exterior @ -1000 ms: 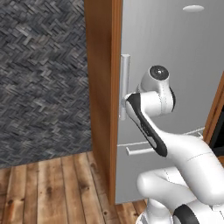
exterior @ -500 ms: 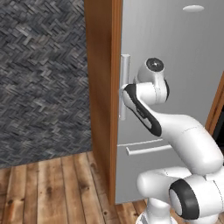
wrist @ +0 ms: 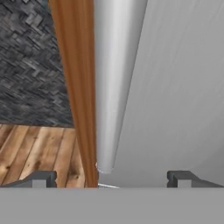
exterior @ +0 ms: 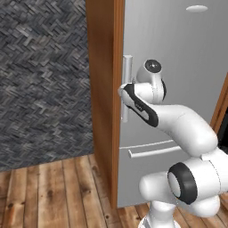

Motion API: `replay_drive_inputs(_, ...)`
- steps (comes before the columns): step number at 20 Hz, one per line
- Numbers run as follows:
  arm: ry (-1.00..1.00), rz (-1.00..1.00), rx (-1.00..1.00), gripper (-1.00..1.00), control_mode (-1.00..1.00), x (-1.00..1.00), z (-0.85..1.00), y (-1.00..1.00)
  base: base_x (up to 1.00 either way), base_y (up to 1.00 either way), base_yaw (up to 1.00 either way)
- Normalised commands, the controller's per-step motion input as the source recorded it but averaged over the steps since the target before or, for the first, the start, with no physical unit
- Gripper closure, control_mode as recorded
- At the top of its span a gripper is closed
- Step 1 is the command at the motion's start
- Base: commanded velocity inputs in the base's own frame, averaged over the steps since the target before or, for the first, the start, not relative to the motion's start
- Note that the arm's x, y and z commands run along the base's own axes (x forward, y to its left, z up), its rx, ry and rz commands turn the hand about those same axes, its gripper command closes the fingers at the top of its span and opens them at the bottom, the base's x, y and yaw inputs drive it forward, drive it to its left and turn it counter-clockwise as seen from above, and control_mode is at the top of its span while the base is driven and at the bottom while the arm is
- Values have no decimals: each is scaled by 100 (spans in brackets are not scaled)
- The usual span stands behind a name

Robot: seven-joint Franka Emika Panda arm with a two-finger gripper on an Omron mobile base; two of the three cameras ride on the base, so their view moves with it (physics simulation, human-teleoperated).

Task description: Open the fridge, remove the apple, avocado, and fish, and place them on any counter.

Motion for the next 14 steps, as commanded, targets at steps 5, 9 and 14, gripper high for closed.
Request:
replay_drive_inputs(5,-4,0,0,-100,-100,55,-21,3,0,0,0)
replay_drive_inputs(9,-3,0,0,-100,-100,56,-16,6,0,0,0)
replay_drive_inputs(14,0,0,0,-100,-100,45,-14,16,0,0,0)
